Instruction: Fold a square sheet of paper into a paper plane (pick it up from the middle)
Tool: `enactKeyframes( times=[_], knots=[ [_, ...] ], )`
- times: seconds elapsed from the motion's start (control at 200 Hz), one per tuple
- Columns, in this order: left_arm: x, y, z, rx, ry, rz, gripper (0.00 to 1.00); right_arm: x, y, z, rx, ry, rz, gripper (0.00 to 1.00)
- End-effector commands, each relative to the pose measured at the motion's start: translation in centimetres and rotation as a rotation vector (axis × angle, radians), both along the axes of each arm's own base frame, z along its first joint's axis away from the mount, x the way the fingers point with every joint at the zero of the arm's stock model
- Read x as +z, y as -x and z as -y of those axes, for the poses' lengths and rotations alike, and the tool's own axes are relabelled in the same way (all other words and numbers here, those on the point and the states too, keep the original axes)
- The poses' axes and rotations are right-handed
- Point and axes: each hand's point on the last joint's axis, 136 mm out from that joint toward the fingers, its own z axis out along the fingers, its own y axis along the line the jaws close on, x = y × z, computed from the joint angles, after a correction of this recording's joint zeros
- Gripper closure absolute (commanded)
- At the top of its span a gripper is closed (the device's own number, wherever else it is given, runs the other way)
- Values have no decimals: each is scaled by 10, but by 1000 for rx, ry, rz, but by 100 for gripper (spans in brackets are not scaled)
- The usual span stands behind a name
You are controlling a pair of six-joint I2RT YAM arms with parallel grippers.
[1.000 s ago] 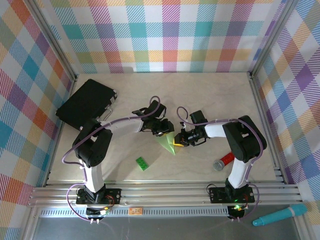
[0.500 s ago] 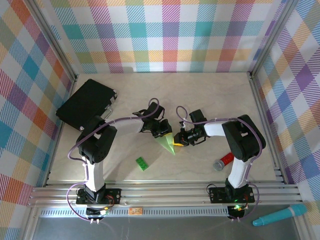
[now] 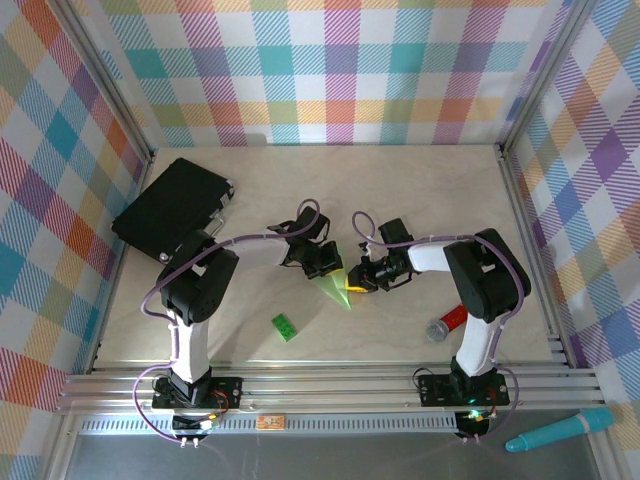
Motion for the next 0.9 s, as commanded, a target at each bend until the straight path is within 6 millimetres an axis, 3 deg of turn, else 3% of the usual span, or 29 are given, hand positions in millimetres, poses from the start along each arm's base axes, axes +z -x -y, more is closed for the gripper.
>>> enactKeyframes(
  times=[0.0, 0.715, 0.895],
  knots=[
    [-10, 4, -8, 15, -33, -42, 92, -20, 4, 4, 10, 54, -19, 87],
    [-16, 6, -9, 9, -42, -52, 93, -23, 6, 5, 11, 60, -37, 87],
    [-27, 12, -14, 3, -73, -89, 93, -17, 5, 4, 8, 53, -26, 87]
  ],
)
